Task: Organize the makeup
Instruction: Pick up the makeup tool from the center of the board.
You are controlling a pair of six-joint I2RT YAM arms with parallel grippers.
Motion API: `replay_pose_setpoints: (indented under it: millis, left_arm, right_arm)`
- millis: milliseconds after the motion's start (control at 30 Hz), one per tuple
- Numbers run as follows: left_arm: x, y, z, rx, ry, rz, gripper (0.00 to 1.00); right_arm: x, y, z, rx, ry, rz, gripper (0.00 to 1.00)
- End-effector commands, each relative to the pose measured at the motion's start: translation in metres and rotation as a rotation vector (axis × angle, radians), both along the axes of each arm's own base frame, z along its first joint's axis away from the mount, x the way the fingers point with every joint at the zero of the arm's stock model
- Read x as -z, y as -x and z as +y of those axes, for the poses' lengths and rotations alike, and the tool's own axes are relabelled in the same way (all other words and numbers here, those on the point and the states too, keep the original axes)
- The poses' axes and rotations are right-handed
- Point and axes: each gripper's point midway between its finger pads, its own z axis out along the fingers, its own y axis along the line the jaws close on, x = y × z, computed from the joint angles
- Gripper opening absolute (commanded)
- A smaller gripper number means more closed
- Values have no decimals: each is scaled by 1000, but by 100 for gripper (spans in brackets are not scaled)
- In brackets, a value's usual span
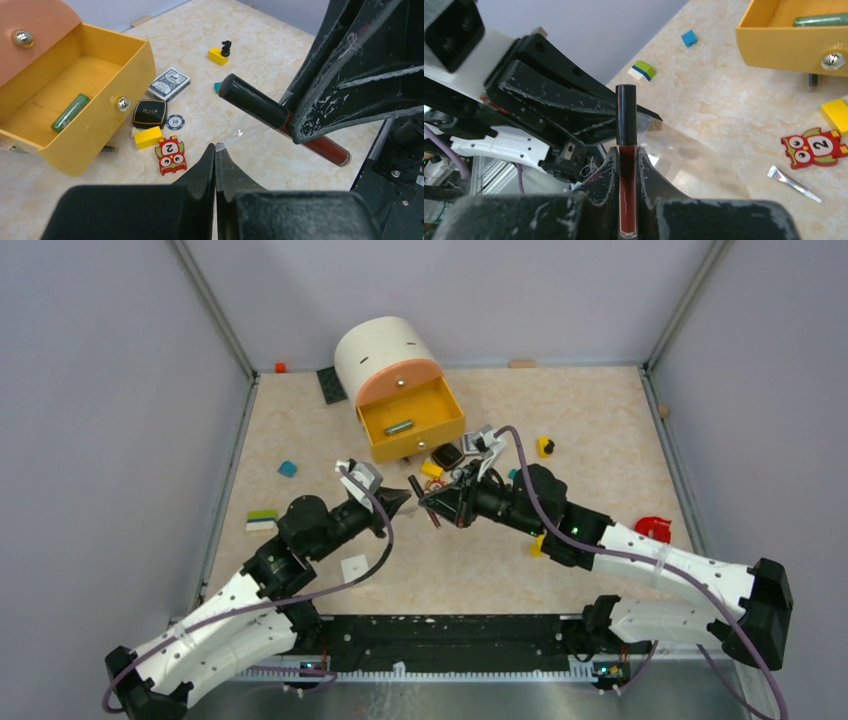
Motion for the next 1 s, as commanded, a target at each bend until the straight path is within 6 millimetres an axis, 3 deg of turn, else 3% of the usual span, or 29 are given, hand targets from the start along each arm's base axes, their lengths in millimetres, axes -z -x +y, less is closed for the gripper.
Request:
replay_pose_setpoints:
  millis: [0, 233, 533, 767, 967]
  left_arm:
    - [-5, -20, 24, -177, -27, 9, 0]
    - [1, -29, 40, -273, -78, 30, 0]
    - [-2, -29, 53, -326, -96, 39, 0]
    - [-14, -18, 85, -406, -149, 53, 0]
    - [-11, -9, 112, -482, -142, 31, 0]
  right_arm:
    - [-6, -4, -12, 52, -42, -6, 0]
    - [24, -11, -20, 113, 9, 33, 0]
    - [35, -21, -26, 172, 46, 14, 0]
    - [9, -56, -28, 213, 243, -379, 0]
    - [0, -99, -4, 121, 606, -805, 0]
